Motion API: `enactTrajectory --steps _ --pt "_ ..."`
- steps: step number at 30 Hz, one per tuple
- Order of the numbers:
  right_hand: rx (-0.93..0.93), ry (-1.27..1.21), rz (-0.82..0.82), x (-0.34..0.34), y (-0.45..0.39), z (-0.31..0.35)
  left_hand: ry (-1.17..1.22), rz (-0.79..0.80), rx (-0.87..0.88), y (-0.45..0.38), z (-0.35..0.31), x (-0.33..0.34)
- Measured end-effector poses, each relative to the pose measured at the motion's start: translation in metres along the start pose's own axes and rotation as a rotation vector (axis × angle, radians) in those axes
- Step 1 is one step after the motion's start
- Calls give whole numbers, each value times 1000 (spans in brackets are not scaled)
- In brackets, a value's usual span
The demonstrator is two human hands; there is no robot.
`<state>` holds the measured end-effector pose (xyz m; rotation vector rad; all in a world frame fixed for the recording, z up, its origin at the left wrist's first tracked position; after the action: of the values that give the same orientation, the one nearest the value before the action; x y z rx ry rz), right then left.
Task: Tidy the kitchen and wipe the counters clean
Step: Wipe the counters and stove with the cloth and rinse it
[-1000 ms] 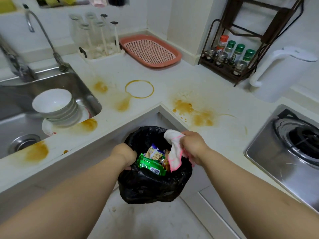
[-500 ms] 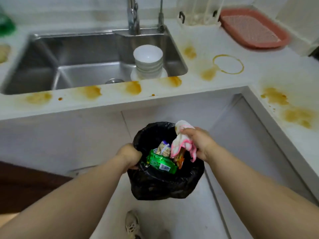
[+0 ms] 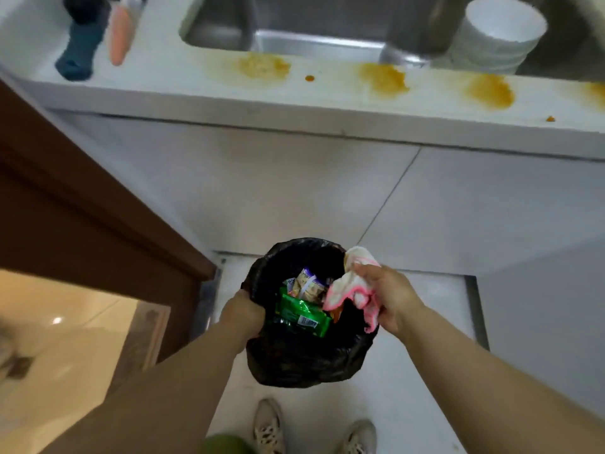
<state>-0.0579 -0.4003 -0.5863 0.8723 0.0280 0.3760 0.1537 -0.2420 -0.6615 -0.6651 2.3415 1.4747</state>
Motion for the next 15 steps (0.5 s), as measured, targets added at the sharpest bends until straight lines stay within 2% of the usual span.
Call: enactTrajectory --steps 4,7,11,15 --pt "70 -54 55 44 -51 -59 -84 -70 -62 -63 73 -11" --pt "97 -40 80 69 -100 -103 -53 -107 -126 -116 120 -3" --pt "175 -59 53 83 -166 -157 90 -163 -230 -179 175 15" --pt "172 -66 72 95 -210 -182 259 -233 -279 -238 208 20"
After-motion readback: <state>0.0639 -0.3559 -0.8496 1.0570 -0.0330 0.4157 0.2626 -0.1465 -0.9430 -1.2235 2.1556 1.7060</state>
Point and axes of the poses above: each hand's wrist, its own y-axis away from the middle knuckle, its own x-axis out of the palm, z = x × y, the point moved 8 cm from there along -y, towards the middle knuckle
